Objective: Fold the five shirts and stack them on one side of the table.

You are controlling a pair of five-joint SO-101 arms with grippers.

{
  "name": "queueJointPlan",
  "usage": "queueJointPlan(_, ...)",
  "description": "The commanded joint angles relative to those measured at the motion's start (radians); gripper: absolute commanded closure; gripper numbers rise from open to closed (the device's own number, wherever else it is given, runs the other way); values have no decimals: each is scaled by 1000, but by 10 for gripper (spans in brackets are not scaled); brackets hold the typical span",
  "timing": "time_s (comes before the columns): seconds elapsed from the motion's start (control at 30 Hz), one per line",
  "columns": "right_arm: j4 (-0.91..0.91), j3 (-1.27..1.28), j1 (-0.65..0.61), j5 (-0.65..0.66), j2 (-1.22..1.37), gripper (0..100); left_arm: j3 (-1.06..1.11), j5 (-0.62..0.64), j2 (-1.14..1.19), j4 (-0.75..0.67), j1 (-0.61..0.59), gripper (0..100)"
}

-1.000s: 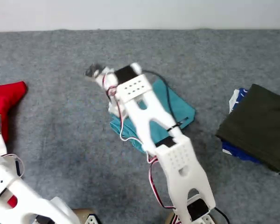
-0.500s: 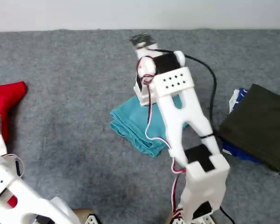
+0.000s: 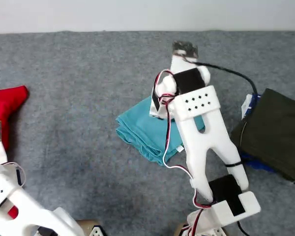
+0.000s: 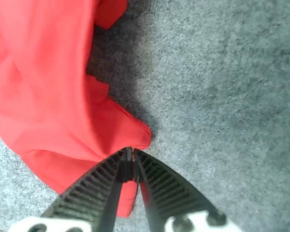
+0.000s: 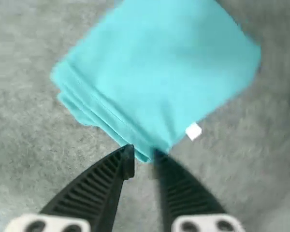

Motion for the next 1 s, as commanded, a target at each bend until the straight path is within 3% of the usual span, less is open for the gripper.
queueJointPlan(0.0, -30, 68, 10, -132, -51, 613, -41, -9, -23, 3, 11, 985)
queueJointPlan(0.1, -209, 186, 13, -184, -51, 519, -39, -9, -23, 3, 11, 985)
queueJointPlan(0.3, -691, 473, 13, -222, -51, 606, -39, -9, -23, 5, 11, 985)
queueJointPlan(0.5, -1095, 715, 27, -221, -51, 613, -39, -9, -23, 9, 9, 985)
queueJointPlan(0.77, -1182, 799, 42, -221, 12, 615, -39, -9, -20, 8, 9, 985)
queueJointPlan(0.97, -1168, 703, 42, -222, 183, 615, -39, -9, -18, 6, 9, 985)
